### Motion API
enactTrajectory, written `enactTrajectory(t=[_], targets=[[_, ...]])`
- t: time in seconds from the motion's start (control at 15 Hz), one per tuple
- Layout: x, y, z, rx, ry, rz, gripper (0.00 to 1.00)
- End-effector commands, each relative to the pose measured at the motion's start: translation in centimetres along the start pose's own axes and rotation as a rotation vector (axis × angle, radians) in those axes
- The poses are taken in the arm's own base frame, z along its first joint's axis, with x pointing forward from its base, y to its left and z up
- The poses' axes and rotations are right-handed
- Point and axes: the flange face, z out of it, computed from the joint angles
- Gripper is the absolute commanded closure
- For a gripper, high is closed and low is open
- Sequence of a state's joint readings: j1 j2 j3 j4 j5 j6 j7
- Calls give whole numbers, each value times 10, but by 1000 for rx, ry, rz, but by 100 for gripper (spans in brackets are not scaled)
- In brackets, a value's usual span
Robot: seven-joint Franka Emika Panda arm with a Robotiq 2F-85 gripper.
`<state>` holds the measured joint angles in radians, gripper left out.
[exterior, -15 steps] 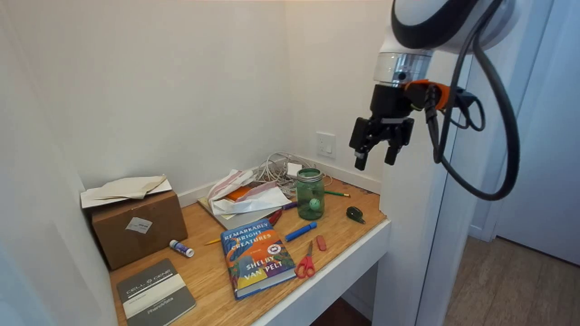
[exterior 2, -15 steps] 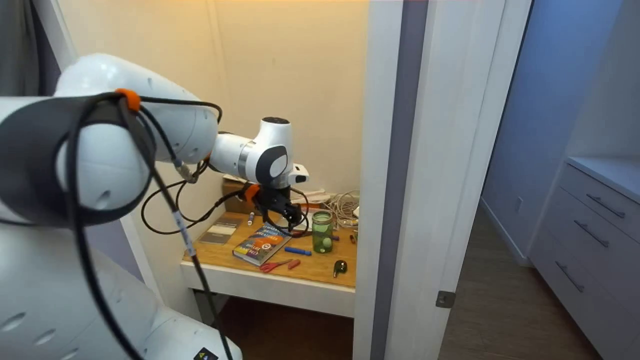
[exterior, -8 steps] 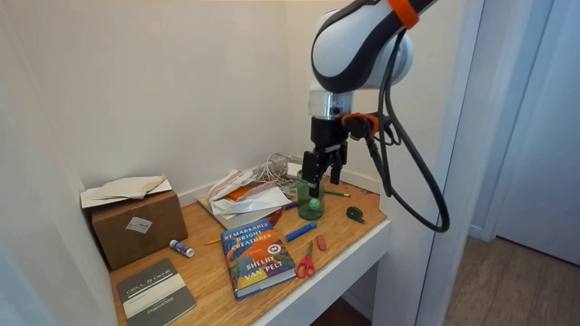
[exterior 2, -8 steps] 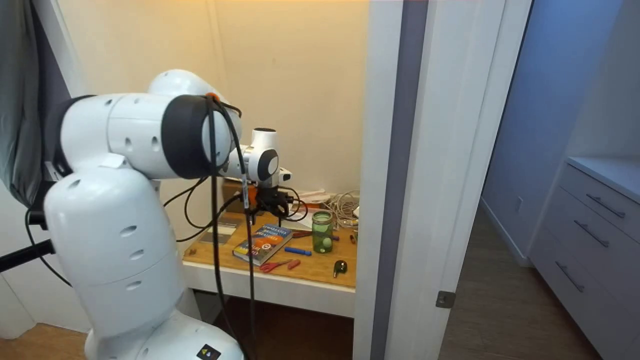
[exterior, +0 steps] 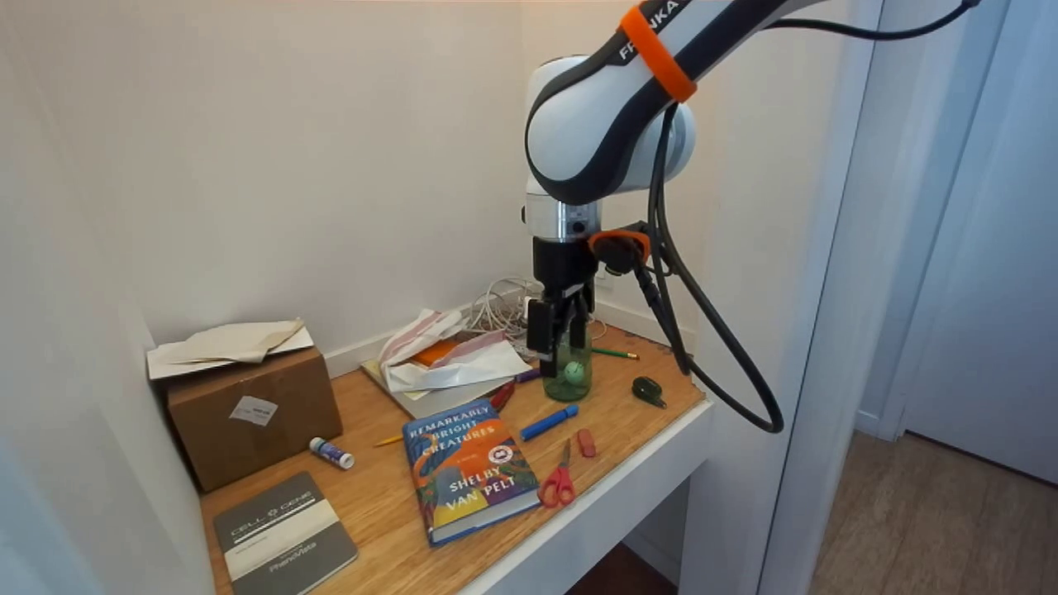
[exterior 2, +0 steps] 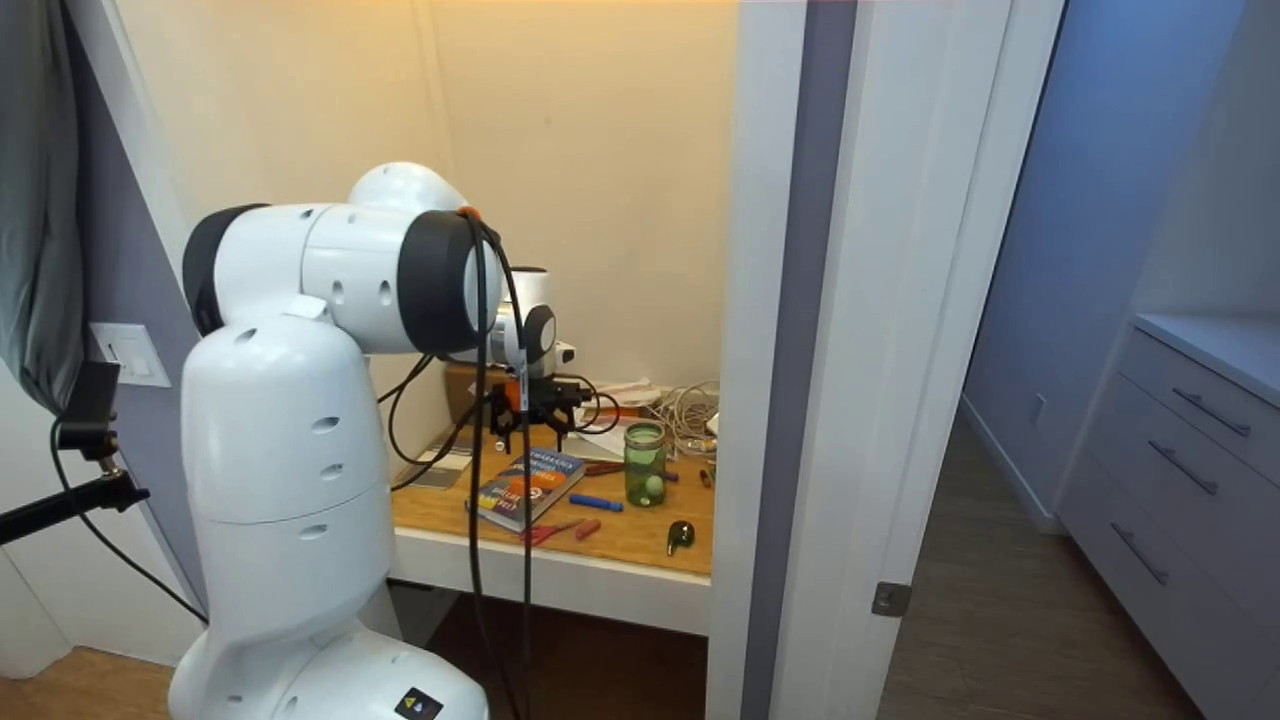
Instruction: Put the blue marker inside the green jar.
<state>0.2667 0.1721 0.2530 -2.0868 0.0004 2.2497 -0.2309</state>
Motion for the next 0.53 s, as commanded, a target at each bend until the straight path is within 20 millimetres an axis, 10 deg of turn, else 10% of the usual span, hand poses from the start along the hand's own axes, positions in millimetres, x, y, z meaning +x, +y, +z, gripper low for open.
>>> enactTrajectory(t=[0.0, 0.47], targets=[[1, 0, -1, 0, -1, 0, 0], [33, 12, 40, -27, 177, -362, 0]])
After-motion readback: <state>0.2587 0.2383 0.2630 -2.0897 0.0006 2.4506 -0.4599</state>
